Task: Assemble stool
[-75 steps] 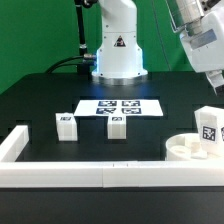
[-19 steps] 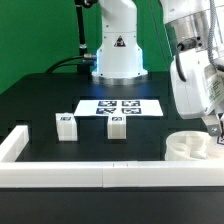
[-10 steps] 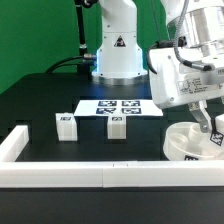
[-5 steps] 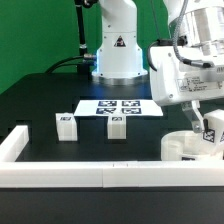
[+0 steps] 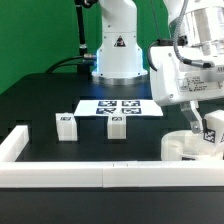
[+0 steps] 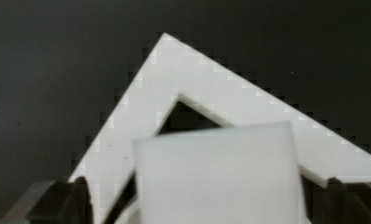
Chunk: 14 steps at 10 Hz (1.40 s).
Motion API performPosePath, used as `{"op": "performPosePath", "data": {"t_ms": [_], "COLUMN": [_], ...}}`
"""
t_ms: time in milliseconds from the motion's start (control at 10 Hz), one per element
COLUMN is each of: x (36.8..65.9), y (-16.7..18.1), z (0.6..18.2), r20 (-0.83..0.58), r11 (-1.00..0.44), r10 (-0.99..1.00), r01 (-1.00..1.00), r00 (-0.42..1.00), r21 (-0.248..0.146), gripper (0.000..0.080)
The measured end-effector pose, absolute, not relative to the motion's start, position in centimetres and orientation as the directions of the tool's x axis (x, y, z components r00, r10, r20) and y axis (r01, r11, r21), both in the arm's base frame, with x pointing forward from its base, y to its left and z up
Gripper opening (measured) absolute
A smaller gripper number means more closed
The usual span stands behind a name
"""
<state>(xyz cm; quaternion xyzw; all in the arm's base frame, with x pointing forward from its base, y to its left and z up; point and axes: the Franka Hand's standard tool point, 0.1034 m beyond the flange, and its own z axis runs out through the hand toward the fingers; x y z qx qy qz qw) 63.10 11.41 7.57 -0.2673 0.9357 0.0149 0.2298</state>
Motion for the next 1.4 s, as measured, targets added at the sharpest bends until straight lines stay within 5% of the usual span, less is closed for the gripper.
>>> {"op": "performPosePath", "data": {"t_ms": [300, 1400], "x": [63.4, 62.4], "y": [10.5, 7.0], "z": [10.4, 7.4], "r20": [-0.466, -0.370], "r11": [0.831, 0.713], "r10": [-0.542, -0.698], "r01": [-0.530, -0.647], "r00": [-0.699, -0.613], "r21": [-0.172, -0.271], "gripper": [0.0649, 0.0649]}}
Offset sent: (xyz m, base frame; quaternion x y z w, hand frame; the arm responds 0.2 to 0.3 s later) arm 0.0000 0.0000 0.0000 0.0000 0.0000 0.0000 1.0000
